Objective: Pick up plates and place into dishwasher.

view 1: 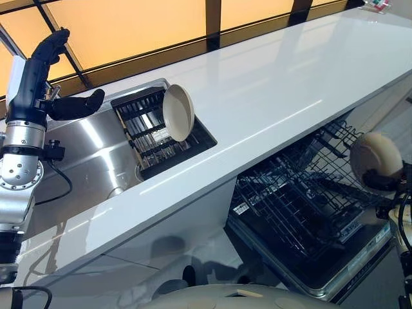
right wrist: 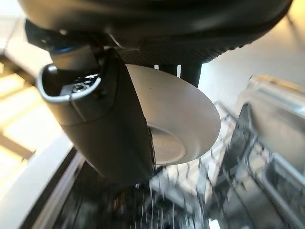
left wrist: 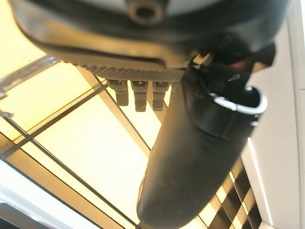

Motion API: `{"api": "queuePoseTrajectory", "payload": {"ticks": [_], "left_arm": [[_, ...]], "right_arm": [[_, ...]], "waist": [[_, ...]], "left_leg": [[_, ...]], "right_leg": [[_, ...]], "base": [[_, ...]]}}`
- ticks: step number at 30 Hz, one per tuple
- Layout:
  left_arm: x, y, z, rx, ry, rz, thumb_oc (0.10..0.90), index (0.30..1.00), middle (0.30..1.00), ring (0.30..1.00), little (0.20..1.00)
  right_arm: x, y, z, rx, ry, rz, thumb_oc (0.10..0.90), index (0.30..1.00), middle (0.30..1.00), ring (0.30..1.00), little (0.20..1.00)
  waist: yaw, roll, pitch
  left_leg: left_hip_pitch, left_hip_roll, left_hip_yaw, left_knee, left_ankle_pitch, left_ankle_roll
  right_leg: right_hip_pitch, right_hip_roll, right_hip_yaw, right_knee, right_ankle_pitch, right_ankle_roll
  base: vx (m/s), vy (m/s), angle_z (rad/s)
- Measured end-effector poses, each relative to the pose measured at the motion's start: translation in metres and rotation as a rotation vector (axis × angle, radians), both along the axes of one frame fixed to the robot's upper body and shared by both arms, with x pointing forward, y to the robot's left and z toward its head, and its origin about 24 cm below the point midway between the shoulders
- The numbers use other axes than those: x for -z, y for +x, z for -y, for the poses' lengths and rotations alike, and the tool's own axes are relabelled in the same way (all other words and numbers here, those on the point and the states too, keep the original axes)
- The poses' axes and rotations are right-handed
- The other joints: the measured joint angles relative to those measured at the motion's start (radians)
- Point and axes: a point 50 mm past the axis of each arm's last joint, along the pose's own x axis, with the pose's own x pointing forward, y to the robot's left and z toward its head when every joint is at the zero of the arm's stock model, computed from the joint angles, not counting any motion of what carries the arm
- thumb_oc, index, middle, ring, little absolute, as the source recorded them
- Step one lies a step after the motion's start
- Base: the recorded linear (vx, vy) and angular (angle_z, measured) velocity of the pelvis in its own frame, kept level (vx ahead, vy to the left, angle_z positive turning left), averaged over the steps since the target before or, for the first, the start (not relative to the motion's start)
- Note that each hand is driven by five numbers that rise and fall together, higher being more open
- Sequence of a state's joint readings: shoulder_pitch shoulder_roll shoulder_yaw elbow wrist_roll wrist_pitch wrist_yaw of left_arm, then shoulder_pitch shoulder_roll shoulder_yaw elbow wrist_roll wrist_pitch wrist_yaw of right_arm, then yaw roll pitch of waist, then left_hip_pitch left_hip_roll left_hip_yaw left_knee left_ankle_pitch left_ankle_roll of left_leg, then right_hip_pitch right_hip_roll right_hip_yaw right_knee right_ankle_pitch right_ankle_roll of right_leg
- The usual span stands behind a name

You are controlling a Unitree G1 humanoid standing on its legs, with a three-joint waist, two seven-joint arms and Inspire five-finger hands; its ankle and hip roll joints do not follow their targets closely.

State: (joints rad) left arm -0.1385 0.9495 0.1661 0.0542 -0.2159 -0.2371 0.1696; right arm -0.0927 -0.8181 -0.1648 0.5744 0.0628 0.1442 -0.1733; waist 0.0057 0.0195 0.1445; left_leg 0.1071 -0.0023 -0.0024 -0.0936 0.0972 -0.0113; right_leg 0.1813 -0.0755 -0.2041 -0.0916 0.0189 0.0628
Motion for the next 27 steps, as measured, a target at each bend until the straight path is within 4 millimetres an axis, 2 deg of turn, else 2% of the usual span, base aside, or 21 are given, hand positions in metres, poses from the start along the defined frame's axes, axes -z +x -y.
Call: {"api": "queuePoseTrajectory", "payload": {"ticks": [5,10,17,26,27], "left_arm": [[0.0,0.0,0.0,0.004,0.002,-0.004,0.8,0.9,0.9,0.9,0.9],[0.0,0.0,0.001,0.011,0.005,-0.008,0.8,0.9,0.9,0.9,0.9],[0.0,0.0,0.003,0.053,-0.009,-0.013,0.8,0.9,0.9,0.9,0.9],[-0.001,0.0,0.006,0.077,-0.007,-0.008,0.8,0.9,0.9,0.9,0.9],[-0.001,0.0,0.006,0.078,-0.007,-0.008,0.8,0.9,0.9,0.9,0.9]], "right_arm": [[-0.007,0.009,-0.001,-0.101,-0.01,-0.106,0.1,0.3,0.3,0.3,0.2],[-0.003,0.021,-0.005,-0.115,0.035,-0.181,0.1,0.3,0.3,0.3,0.2],[0.01,0.015,0.004,0.02,0.085,-0.283,0.1,0.3,0.3,0.3,0.2],[0.013,0.008,0.014,0.135,0.059,-0.304,0.1,0.3,0.3,0.3,0.2],[0.013,0.007,0.015,0.142,0.055,-0.304,0.138,0.333,0.333,0.333,0.238]], "waist": [[0.024,-0.003,0.002],[0.037,-0.011,0.007],[0.079,-0.008,0.025],[0.084,0.012,0.082],[0.084,0.015,0.083]], "left_leg": [[-0.004,-0.001,-0.009,0.004,0.007,0.001],[-0.007,0.0,-0.024,0.004,0.011,-0.003],[-0.008,0.001,-0.034,0.004,0.015,-0.005],[-0.015,0.001,-0.046,0.005,0.024,-0.007],[-0.015,0.001,-0.047,0.005,0.024,-0.008]], "right_leg": [[0.001,0.002,-0.008,0.0,-0.003,-0.001],[0.005,0.005,-0.028,0.0,-0.005,-0.006],[0.009,0.006,-0.04,-0.004,-0.01,-0.002],[0.015,0.008,-0.064,0.0,-0.012,-0.007],[0.015,0.007,-0.068,0.0,-0.013,-0.008]], "base": [[0.06,-0.098,0.07],[0.06,-0.096,0.09],[0.01,-0.057,0.04],[-0.01,-0.02,0.09],[-0.01,0.004,0.07]]}}
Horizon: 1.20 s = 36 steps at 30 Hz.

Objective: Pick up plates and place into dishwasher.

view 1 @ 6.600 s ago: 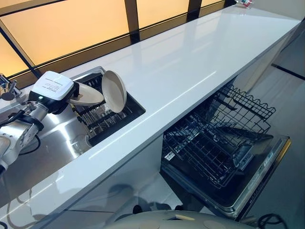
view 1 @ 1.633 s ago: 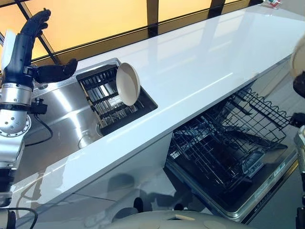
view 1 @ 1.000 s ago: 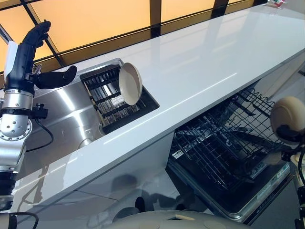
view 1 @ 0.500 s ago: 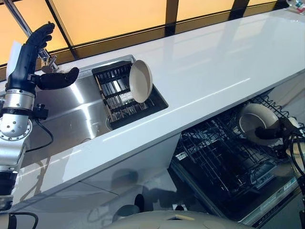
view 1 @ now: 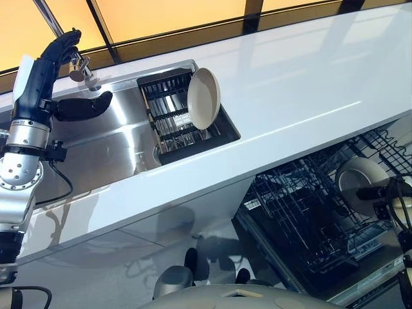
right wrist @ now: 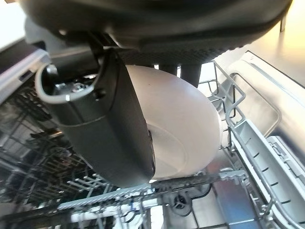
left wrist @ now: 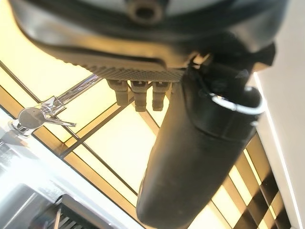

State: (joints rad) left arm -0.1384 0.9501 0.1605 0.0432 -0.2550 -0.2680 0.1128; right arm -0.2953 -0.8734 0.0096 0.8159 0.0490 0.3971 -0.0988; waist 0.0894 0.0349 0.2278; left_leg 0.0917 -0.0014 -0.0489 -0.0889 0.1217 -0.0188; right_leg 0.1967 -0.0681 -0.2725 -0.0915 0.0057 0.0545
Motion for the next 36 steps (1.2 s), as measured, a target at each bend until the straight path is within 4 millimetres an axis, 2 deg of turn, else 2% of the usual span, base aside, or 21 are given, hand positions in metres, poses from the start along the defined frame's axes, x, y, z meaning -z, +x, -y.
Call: {"api": "queuePoseTrajectory", "payload": {"ticks": [1,2,7,12,18,22,28,36], "left_arm": [[0.0,0.0,0.0,0.0,0.0,0.0,0.8,0.9,0.9,0.9,0.9],[0.0,0.0,0.0,0.0,0.0,0.0,0.8,0.9,0.9,0.9,0.9],[0.0,0.0,0.0,0.001,0.0,0.0,0.8,0.9,0.9,0.9,0.9],[0.0,0.0,0.0,0.002,0.0,0.0,0.8,0.9,0.9,0.9,0.9],[0.0,0.0,0.001,0.009,0.003,-0.005,0.8,0.9,0.9,0.9,0.9],[0.002,0.001,0.002,0.02,-0.001,-0.013,0.8,0.9,0.9,0.9,0.9],[0.002,0.0,0.01,0.049,-0.015,0.003,0.8,0.9,0.9,0.9,0.9],[0.002,0.0,0.012,0.058,0.014,-0.008,0.8,0.9,0.9,0.9,0.9]], "right_arm": [[0.0,0.0,0.0,0.004,-0.007,0.001,0.556,0.691,0.691,0.691,0.656],[0.0,0.0,0.001,0.006,-0.012,0.002,0.8,0.9,0.9,0.9,0.9],[0.001,0.005,-0.006,-0.02,-0.017,0.037,0.8,0.9,0.9,0.9,0.9],[0.002,0.022,-0.029,-0.133,-0.024,0.124,0.8,0.9,0.9,0.9,0.9],[-0.019,0.038,-0.048,-0.274,-0.092,0.232,0.8,0.9,0.9,0.9,0.9],[-0.034,0.048,-0.061,-0.356,-0.134,0.296,0.8,0.9,0.9,0.9,0.9],[-0.039,0.046,-0.07,-0.42,-0.185,0.303,0.8,0.9,0.9,0.9,0.9],[-0.049,0.047,-0.086,-0.505,-0.178,0.365,0.8,0.9,0.9,0.9,0.9]], "waist": [[-0.001,0.002,0.001],[-0.003,0.004,0.002],[-0.007,0.008,0.005],[-0.015,0.013,0.008],[-0.019,0.022,0.02],[-0.039,0.022,0.02],[-0.049,0.018,0.023],[-0.09,0.017,0.023]], "left_leg": [[0.0,0.0,0.0,0.0,0.0,0.0],[-0.001,0.0,0.0,0.0,0.0,0.0],[0.0,0.0,0.002,0.0,0.0,0.0],[0.002,0.001,0.019,0.0,0.0,0.0],[0.007,0.001,0.036,0.0,0.0,0.0],[0.01,0.001,0.048,0.0,-0.001,0.002],[0.025,0.003,0.074,0.0,-0.007,0.006],[0.029,0.002,0.084,-0.001,-0.01,0.009]], "right_leg": [[0.001,0.0,-0.006,0.0,0.001,-0.004],[0.002,0.0,-0.009,0.0,0.0,-0.005],[0.003,0.0,-0.01,0.0,-0.002,-0.005],[0.004,0.0,-0.005,0.0,-0.005,0.0],[0.003,-0.001,0.011,0.0,-0.001,-0.005],[0.004,-0.002,0.017,0.0,-0.001,-0.005],[0.009,-0.001,0.039,0.0,-0.001,-0.005],[0.009,-0.003,0.049,0.0,0.001,-0.007]], "base": [[0.0,0.011,0.08],[0.01,0.016,0.07],[0.01,0.011,0.01],[0.01,0.025,-0.02],[0.0,0.04,-0.05],[-0.01,0.055,-0.04],[-0.03,0.063,-0.1],[-0.07,0.095,-0.04]]}}
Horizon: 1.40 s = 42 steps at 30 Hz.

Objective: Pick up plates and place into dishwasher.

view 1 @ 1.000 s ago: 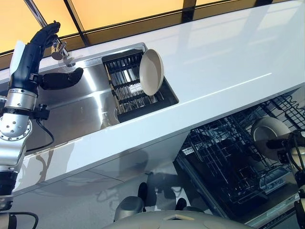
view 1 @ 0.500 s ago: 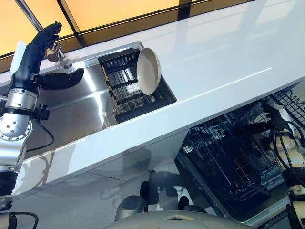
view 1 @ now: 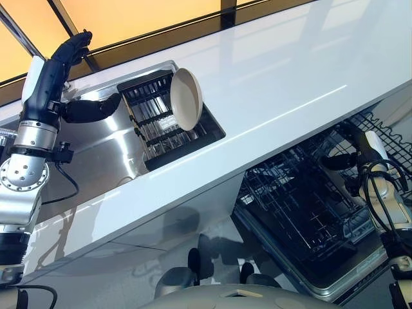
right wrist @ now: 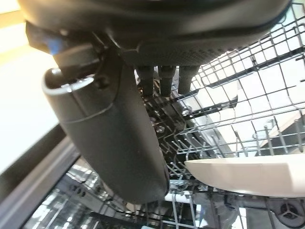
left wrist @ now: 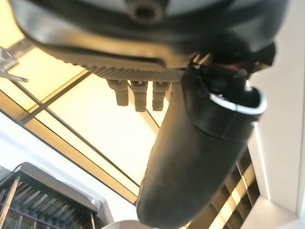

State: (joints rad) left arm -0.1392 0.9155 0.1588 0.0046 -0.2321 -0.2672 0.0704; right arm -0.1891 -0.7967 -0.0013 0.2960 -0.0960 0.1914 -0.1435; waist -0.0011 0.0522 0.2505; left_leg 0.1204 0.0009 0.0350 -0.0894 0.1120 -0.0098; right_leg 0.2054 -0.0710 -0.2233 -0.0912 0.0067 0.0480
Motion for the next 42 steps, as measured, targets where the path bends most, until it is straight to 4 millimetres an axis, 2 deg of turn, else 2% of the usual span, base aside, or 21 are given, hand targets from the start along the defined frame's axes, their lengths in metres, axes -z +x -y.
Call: {"api": "queuePoseTrajectory", "payload": {"ticks": [4,8,15,19,27,33,42], "left_arm": [[-0.008,0.005,0.008,0.018,0.093,0.006,0.8,0.9,0.9,0.9,0.9],[-0.026,0.01,0.014,0.005,0.322,0.002,0.8,0.9,0.9,0.9,0.9],[-0.065,0.025,0.031,-0.068,0.777,0.035,0.8,0.9,0.9,0.9,0.9],[-0.074,0.036,0.05,-0.051,0.922,0.054,0.8,0.9,0.9,0.9,0.9],[-0.065,0.051,0.066,-0.034,1.115,0.006,0.8,0.9,0.9,0.9,0.9],[-0.051,0.056,0.071,-0.013,1.254,-0.077,0.8,0.9,0.9,0.9,0.9],[-0.031,0.062,0.072,0.021,1.397,-0.213,0.8,0.9,0.9,0.9,0.9]], "right_arm": [[-0.008,-0.003,-0.004,-0.027,0.037,0.054,0.8,0.9,0.9,0.9,0.9],[-0.01,-0.006,-0.013,-0.09,0.071,0.094,0.8,0.9,0.9,0.9,0.9],[-0.036,-0.003,-0.048,-0.37,0.167,0.17,0.8,0.9,0.9,0.9,0.9],[-0.041,-0.003,-0.064,-0.505,0.216,0.153,0.8,0.9,0.9,0.9,0.9],[-0.035,-0.003,-0.083,-0.601,0.299,0.123,0.8,0.9,0.9,0.9,0.9],[-0.034,-0.003,-0.1,-0.621,0.356,0.207,0.8,0.9,0.9,0.9,0.9],[-0.07,0.0,-0.113,-0.634,0.365,0.467,0.8,0.9,0.9,0.9,0.9]], "waist": [[-0.005,-0.001,0.0],[-0.025,-0.002,-0.001],[-0.085,-0.002,-0.008],[-0.097,-0.002,-0.024],[-0.122,0.0,-0.027],[-0.14,0.001,-0.027],[-0.143,0.005,-0.031]], "left_leg": [[0.001,0.0,0.014,0.0,-0.004,0.002],[0.008,-0.002,0.031,0.0,-0.01,0.004],[0.017,-0.001,0.063,0.0,-0.022,0.004],[0.01,0.0,0.08,0.0,-0.026,0.003],[0.007,0.001,0.102,0.0,-0.03,0.003],[0.007,0.001,0.111,0.0,-0.033,0.004],[0.006,0.001,0.111,0.0,-0.033,0.004]], "right_leg": [[-0.006,-0.001,0.023,0.0,0.006,0.001],[-0.007,-0.003,0.041,0.0,0.007,0.004],[-0.017,-0.003,0.082,0.0,0.01,0.006],[-0.032,-0.003,0.1,0.0,0.012,0.005],[-0.045,-0.003,0.12,0.001,0.015,0.006],[-0.054,-0.003,0.136,0.001,0.02,0.007],[-0.063,-0.003,0.147,0.006,0.02,0.007]], "base": [[-0.08,0.117,-0.1],[-0.07,0.117,-0.13],[-0.07,0.091,-0.17],[-0.05,0.075,-0.13],[-0.02,0.048,-0.07],[0.0,0.027,-0.09],[0.01,-0.002,-0.02]]}}
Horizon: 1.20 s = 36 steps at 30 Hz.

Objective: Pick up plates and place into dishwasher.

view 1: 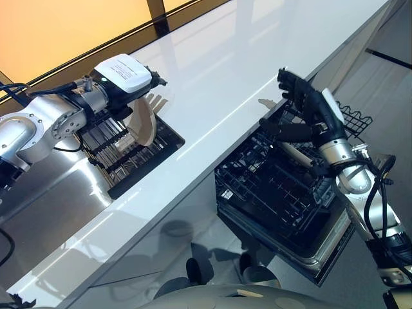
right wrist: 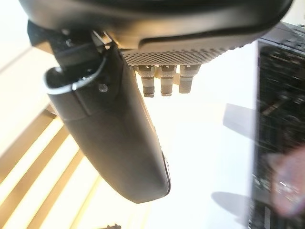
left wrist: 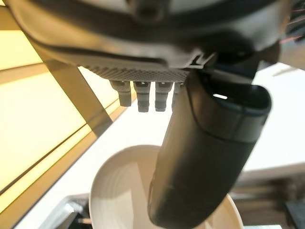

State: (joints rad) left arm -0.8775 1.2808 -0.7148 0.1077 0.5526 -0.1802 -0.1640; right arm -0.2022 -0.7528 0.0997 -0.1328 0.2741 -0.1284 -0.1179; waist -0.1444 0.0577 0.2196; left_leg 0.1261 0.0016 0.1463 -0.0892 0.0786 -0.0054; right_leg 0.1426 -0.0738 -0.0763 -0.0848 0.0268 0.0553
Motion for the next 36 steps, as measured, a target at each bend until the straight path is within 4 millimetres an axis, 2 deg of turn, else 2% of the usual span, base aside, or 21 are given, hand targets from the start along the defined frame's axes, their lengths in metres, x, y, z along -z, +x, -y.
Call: {"api": "queuePoseTrajectory", "payload": {"ticks": [8,18,35,36], "left_arm": [[0.009,0.001,0.0,-0.014,0.077,-0.036,0.8,0.9,0.9,0.9,0.9],[0.011,0.001,-0.001,0.002,0.176,0.012,0.8,0.9,0.9,0.9,0.9],[0.032,0.007,0.004,0.011,0.329,0.036,0.8,0.9,0.9,0.9,0.9],[0.034,0.007,0.005,0.008,0.334,0.023,0.751,0.858,0.858,0.858,0.851]], "right_arm": [[-0.001,0.0,0.001,0.015,0.009,0.013,0.8,0.9,0.9,0.9,0.9],[-0.003,-0.001,0.002,0.02,0.004,0.022,0.8,0.9,0.9,0.9,0.9],[-0.022,-0.006,-0.011,-0.046,0.014,0.122,0.8,0.9,0.9,0.9,0.9],[-0.023,-0.006,-0.012,-0.045,0.017,0.127,0.8,0.9,0.9,0.9,0.9]], "waist": [[0.0,0.001,-0.001],[-0.001,0.001,-0.001],[-0.003,-0.001,-0.003],[-0.003,-0.001,-0.003]], "left_leg": [[0.0,0.0,0.0,0.0,-0.004,0.0],[0.0,0.0,-0.001,0.0,-0.006,-0.001],[0.003,0.0,0.002,0.0,-0.01,-0.001],[0.003,0.0,0.004,0.0,-0.01,-0.001]], "right_leg": [[-0.005,0.0,0.01,0.001,0.001,0.001],[-0.008,0.0,0.012,0.001,0.001,0.001],[-0.014,0.001,0.033,0.001,0.003,0.002],[-0.015,0.001,0.035,0.001,0.004,0.003]], "base": [[0.02,-0.005,-0.04],[0.02,-0.006,-0.01],[0.04,-0.014,-0.03],[0.04,-0.02,-0.05]]}}
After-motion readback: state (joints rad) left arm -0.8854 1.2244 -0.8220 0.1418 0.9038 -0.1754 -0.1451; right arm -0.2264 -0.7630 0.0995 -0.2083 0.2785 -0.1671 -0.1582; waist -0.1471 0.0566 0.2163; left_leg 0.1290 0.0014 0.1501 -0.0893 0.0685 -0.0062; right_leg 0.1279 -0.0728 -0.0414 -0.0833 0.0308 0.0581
